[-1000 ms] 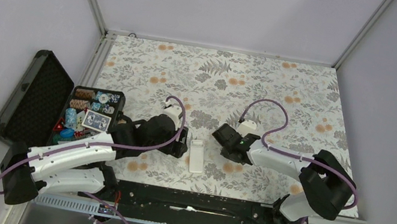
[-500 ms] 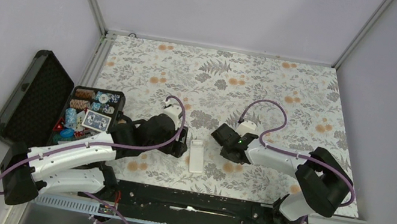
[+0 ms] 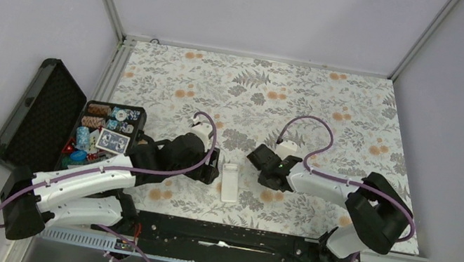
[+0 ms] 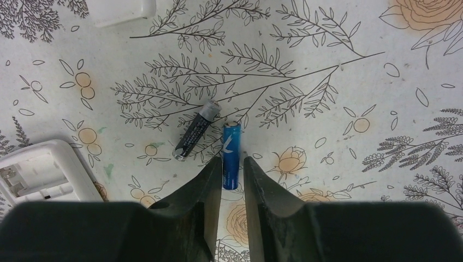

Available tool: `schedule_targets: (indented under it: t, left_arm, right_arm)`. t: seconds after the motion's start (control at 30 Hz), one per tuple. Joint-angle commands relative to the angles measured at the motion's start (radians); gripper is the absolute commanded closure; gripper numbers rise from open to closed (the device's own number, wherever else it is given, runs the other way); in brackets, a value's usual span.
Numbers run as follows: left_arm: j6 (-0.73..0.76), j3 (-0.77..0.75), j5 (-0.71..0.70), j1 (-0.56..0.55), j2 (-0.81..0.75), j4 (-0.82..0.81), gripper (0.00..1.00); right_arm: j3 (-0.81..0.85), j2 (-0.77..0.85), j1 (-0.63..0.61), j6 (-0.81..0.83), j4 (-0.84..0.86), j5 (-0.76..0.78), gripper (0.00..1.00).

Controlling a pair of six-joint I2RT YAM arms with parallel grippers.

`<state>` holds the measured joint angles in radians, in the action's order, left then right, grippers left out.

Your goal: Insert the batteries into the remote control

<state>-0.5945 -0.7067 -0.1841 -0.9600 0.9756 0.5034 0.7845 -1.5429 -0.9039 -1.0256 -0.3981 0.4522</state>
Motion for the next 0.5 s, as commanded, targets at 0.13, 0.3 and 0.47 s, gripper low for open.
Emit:
schedule_targets:
  t: [0.13, 0.3, 0.47]
  left_arm:
    - [-0.009, -0.013, 0.01, 0.005, -0.012, -0.045, 0.32]
    - [-0.022, -0.004, 0.011, 0.006, -0.014, -0.049, 0.32]
    - [-0.035, 0.006, 0.016, 0.005, -0.01, -0.059, 0.32]
  right_arm:
    - [-0.042, 0.002, 0.006, 0.064, -0.002, -0.06, 0.77]
    - [-0.064, 0.019, 0.005, 0.104, 0.008, -0.087, 0.83]
    - [-0.096, 0.051, 0.005, 0.172, 0.055, -0.15, 1.0]
